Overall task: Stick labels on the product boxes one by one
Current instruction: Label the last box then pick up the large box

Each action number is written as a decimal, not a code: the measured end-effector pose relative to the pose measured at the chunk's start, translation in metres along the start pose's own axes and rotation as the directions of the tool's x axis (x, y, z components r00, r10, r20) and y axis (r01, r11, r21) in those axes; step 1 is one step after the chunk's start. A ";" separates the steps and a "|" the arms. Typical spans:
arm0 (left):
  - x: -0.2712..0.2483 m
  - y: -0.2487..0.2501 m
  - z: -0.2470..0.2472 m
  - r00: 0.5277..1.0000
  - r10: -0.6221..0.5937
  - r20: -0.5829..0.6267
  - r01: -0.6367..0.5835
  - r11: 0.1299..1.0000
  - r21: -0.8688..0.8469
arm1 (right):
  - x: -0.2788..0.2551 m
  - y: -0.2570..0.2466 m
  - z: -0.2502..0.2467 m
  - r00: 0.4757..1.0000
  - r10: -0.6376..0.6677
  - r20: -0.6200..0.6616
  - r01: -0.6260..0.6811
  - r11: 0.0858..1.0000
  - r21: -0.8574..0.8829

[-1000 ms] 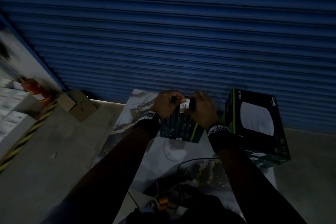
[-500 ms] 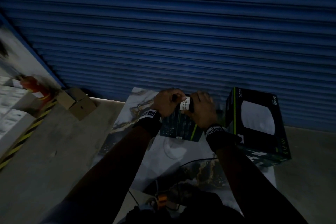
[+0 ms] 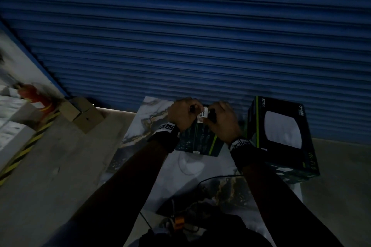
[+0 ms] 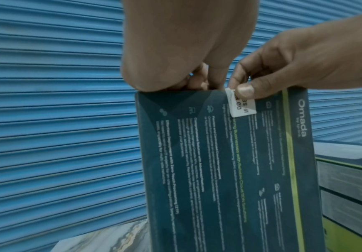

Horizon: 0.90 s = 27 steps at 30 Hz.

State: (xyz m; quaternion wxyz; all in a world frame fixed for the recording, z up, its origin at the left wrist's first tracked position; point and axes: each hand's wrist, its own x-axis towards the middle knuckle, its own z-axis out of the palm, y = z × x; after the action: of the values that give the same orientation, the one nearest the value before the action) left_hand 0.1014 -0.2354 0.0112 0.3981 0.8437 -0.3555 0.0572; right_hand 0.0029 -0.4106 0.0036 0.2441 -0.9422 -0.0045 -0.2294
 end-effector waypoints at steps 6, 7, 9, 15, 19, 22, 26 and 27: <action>0.003 0.005 0.001 0.998 -0.040 0.043 0.039 0.999 0.021 | 0.001 0.004 -0.001 0.999 0.006 0.038 -0.006 1.000 0.019; 0.004 0.005 0.000 0.998 -0.066 0.021 0.065 0.998 0.018 | 0.001 0.004 -0.002 0.999 0.010 0.053 -0.011 1.000 0.021; 0.009 0.005 -0.003 0.988 -0.152 -0.028 0.152 0.988 0.012 | 0.000 0.003 -0.004 0.997 0.015 0.070 -0.017 0.999 0.029; 0.013 -0.001 -0.003 0.989 -0.111 0.097 0.090 0.976 0.200 | 0.000 0.005 -0.011 0.997 -0.005 0.074 -0.002 0.995 0.098; 0.017 0.004 -0.007 0.970 -0.098 0.223 0.044 0.971 0.236 | -0.001 0.003 -0.015 0.996 -0.013 0.091 0.001 0.992 0.128; 0.022 0.005 -0.014 0.934 -0.122 0.335 0.047 0.974 0.223 | 0.000 0.003 -0.015 0.995 0.018 0.103 -0.031 0.991 0.132; 0.020 0.006 -0.018 0.925 -0.110 0.364 0.033 0.977 0.210 | -0.002 0.000 -0.014 0.994 0.011 0.107 -0.023 0.994 0.108; 0.019 0.005 -0.017 0.929 -0.109 0.353 0.033 0.976 0.214 | -0.002 0.000 -0.013 0.994 0.014 0.106 -0.024 0.995 0.102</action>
State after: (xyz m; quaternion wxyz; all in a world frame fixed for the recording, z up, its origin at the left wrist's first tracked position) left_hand 0.1159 -0.2359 0.0333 0.2389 0.8884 -0.3841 -0.0779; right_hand -0.0049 -0.4165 0.0132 0.2939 -0.9392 -0.0202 -0.1766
